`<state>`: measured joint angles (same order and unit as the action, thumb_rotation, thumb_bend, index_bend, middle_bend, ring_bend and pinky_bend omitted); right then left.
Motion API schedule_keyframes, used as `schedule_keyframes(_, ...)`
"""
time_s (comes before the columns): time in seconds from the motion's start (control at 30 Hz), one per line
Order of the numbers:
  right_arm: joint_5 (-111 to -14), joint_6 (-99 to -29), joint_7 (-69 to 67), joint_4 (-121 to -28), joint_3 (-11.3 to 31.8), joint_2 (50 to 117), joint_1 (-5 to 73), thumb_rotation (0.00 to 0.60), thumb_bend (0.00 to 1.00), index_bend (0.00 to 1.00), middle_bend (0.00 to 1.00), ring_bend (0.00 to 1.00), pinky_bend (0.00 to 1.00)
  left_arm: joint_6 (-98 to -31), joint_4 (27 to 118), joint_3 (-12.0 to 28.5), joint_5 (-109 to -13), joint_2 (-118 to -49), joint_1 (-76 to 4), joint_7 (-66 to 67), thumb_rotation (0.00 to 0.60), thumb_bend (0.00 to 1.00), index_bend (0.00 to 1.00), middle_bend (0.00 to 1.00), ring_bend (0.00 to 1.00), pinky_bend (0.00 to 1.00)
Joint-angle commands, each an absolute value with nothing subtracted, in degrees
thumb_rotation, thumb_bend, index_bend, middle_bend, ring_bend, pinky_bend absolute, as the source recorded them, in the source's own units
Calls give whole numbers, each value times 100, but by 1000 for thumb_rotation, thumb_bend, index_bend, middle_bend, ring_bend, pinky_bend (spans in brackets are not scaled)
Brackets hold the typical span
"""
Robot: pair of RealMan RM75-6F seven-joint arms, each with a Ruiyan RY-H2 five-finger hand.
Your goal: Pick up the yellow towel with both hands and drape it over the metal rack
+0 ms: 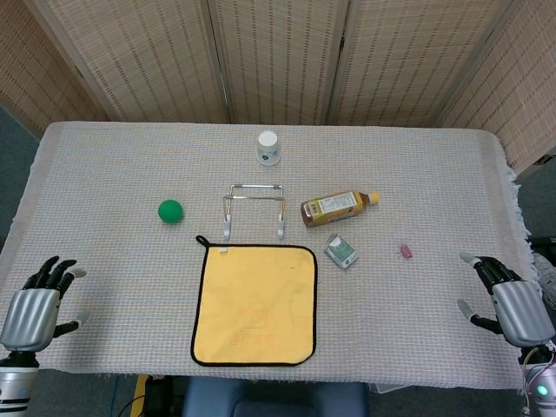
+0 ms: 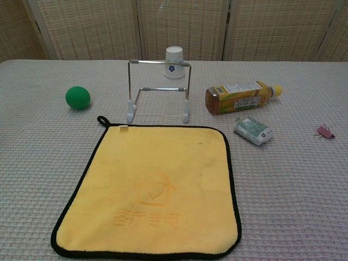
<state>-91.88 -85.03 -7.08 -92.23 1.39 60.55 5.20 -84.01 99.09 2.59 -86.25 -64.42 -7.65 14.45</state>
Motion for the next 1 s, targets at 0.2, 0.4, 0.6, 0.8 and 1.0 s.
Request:
schedule_keyframes(0.2,-9339,-8414,-695,-9281,109,6046,629,600,301,148,238,223,370,-8192,9446,-66,-9640,-6493,-1074,865,600,208,424,601,495,681)
schedule_keyframes(0.4,-9467,-8271,-715,-9286,67,6109,757,600,301,148,261,223,370,-7928,9095,-317,-10285,-6671,-1371,657,600,207,445,743,614,821)
schedule_keyframes(0.6,-9578,-8140,-764,-9271,15,6185,874,600,301,148,263,222,370,-7530,9004,-580,-10712,-6837,-1640,724,600,208,450,836,696,888)
schedule_keyframes(0.8,-9625,-8088,-804,-9255,-29,6197,928,600,301,148,263,223,370,-7277,8888,-729,-10990,-7128,-1839,836,600,207,461,880,731,902)
schedule_keyframes(1.0,-9597,-8047,-869,-9209,-75,6213,941,600,301,148,266,223,370,-7154,8682,-834,-11115,-7516,-1929,914,600,207,475,913,757,911)
